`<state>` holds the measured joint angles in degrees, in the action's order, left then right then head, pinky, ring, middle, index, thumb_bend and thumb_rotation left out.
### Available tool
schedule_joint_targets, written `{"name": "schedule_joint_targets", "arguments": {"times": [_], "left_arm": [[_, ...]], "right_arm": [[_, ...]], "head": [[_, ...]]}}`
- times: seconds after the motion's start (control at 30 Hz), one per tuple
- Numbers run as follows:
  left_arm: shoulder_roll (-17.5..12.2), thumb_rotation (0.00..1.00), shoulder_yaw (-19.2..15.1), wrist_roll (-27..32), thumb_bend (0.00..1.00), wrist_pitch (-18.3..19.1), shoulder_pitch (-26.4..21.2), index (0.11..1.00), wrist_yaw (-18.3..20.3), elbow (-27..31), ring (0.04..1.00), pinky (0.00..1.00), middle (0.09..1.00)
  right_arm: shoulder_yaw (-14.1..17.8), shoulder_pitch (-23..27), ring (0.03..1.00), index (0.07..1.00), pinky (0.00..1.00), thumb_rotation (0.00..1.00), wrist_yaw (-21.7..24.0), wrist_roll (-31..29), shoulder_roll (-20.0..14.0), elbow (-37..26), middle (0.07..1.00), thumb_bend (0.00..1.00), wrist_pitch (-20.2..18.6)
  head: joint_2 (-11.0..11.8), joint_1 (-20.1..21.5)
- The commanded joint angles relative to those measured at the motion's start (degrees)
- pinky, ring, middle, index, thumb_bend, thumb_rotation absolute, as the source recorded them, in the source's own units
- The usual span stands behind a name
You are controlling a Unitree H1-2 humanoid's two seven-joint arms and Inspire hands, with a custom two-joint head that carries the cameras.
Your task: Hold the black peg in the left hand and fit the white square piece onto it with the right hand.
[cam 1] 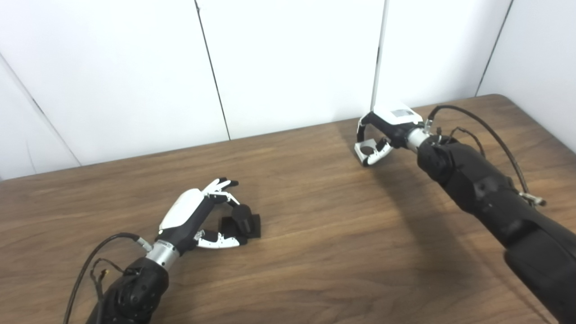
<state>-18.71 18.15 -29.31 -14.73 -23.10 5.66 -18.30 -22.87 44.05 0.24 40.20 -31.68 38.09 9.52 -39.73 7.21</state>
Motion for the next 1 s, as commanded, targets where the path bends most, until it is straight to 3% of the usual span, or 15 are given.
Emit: {"name": "schedule_joint_targets", "arguments": {"times": [0.0, 0.27, 0.53, 0.8, 0.97], "left_arm": [[-1.86, 0.08, 0.06, -1.79, 0.52, 1.32, -0.14, 0.492, 0.84, -0.56, 0.979, 0.92, 0.921], [-1.78, 0.08, 0.17, -1.9, 0.52, 1.38, -0.53, 0.492, 0.86, -0.69, 0.983, 0.92, 0.922], [-1.74, 0.08, 0.27, -1.98, 0.52, 1.49, -0.6, 0.492, 0.81, -0.84, 0.983, 0.92, 0.921], [-1.15, 0.08, 0.73, -2.64, 0.52, 1.76, -0.85, 0.492, 0.47, -0.94, 0.987, 0.93, 0.921], [-0.65, 0.08, 0.87, -2.9, 0.52, 2.03, -0.86, 0.492, 0.2, -0.52, 0.981, 0.93, 0.917]], "right_arm": [[1.62, 2.7, 0.823, 0.486, 0.85, 0.14, -0.18, -0.23, -2.23, -4.37, 0.759, 0.52, 1.43], [4.07, 1.46, 0.825, 0.484, 0.88, 0.14, 2.05, -1.33, -2.88, -14.18, 0.753, 0.52, 1.86], [5.66, 1.14, 0.821, 0.483, 0.87, 0.14, 4.33, -1.93, -2.73, -19.88, 0.751, 0.52, 2.29], [6.62, 0.34, 0.802, 0.481, 0.84, 0.14, 7.16, -3.92, -1.87, -26.54, 0.737, 0.52, 3.28], [7.06, -0.24, 0.825, 0.481, 0.88, 0.14, 11.09, -5.76, -0.58, -32.36, 0.748, 0.52, 1.49]], "head": [[0.0, 0.09], [0.14, 0.01], [0.15, -0.67], [-0.02, -3.56], [-0.18, -5.29]]}}
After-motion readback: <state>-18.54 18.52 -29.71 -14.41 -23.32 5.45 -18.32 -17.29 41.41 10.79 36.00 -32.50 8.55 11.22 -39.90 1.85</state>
